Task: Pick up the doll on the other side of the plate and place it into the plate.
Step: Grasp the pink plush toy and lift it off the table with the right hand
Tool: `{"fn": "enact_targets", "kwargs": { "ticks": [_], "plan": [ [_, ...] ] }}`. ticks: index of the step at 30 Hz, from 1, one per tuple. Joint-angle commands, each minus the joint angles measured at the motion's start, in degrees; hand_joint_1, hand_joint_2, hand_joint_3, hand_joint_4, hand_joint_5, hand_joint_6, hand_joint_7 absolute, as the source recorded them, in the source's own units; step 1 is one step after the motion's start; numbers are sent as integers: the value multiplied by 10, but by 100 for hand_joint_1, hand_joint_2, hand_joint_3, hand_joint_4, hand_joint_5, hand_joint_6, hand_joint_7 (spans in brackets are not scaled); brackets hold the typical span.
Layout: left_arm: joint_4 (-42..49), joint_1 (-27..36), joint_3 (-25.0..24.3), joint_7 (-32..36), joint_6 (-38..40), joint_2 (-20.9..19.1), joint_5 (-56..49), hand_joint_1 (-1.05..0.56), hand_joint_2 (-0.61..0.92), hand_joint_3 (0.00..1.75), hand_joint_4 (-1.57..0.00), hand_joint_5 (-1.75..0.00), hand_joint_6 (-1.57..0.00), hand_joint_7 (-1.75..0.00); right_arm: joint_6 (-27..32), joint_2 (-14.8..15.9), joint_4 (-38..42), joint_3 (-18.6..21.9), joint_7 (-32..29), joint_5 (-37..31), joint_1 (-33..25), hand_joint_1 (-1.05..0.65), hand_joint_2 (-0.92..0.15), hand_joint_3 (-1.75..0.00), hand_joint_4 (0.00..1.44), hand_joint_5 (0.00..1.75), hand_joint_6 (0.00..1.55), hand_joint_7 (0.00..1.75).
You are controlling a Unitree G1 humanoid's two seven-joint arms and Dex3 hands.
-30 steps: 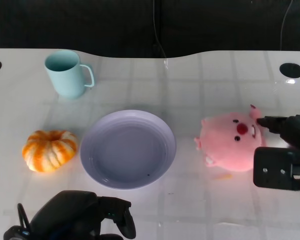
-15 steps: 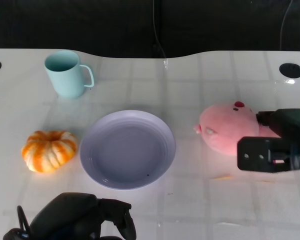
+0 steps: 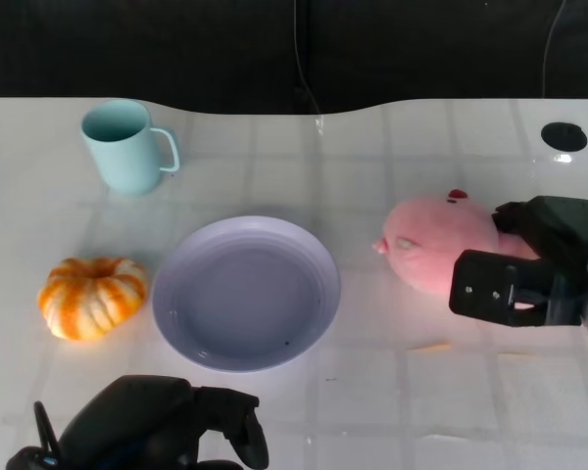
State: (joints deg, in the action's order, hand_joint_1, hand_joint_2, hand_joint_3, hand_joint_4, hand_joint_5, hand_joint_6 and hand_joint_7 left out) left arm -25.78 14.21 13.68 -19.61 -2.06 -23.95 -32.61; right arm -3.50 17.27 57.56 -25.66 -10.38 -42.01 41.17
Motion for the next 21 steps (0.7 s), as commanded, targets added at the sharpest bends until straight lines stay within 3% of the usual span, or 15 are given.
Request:
{"fn": "enact_targets", "kwargs": {
  "ticks": [1,2,3,5,6,8,10,13,15,17,21],
  "plan": [
    [3,-7,0,-3,2,-4,2,-32,92,35,-71,-137,-77,-90,-30,-1,12,-11,-29,2,-21,-24,-92,-7,91,103,126,5],
    [4,-9,1,-4,2,-4,1,-32,92,35,-71,-137,-77,-90,-36,1,12,-14,-36,0,-20,-24,-92,-9,87,109,127,5],
    [5,-11,2,-5,4,-4,1,-32,92,35,-72,-138,-77,-90,-42,4,12,-16,-43,-1,-19,-24,-92,-11,87,100,126,4],
    [5,-13,2,-6,6,-4,0,-32,92,35,-72,-138,-77,-90,-42,4,10,-13,-52,3,-17,-23,-92,-14,83,127,129,13],
    [4,-12,2,-6,7,-4,-1,-31,92,34,-71,-137,-77,-90,-39,4,7,-11,-58,4,-16,-23,-92,-14,82,134,123,30],
    [3,-11,1,-6,8,-4,1,-31,92,33,-71,-137,-77,-89,-39,2,3,-7,-75,7,-16,-23,-92,-14,80,155,100,83],
    [2,-10,1,-7,10,-5,2,-30,92,33,-71,-136,-78,-88,-42,2,-15,1,-104,10,-20,-21,-91,-13,82,171,85,125],
    [5,-9,1,-5,5,-7,4,-30,92,32,-71,-135,-78,-88,-43,3,-55,17,-125,20,-25,-21,-90,-16,86,174,79,146],
    [7,-8,0,-3,3,-7,4,-29,92,32,-72,-134,-78,-87,-47,2,-82,30,-133,30,-31,-18,-63,-68,90,175,72,167],
    [10,-7,0,-1,0,-7,7,-29,92,32,-72,-134,-78,-87,-43,-1,-114,41,-132,38,-36,-17,-45,-102,93,175,73,173],
    [11,-8,0,-4,3,-8,9,-29,92,33,-72,-132,-78,-85,-33,-7,-178,54,-112,51,-49,-16,-35,-123,95,175,76,175]
  ]
}}
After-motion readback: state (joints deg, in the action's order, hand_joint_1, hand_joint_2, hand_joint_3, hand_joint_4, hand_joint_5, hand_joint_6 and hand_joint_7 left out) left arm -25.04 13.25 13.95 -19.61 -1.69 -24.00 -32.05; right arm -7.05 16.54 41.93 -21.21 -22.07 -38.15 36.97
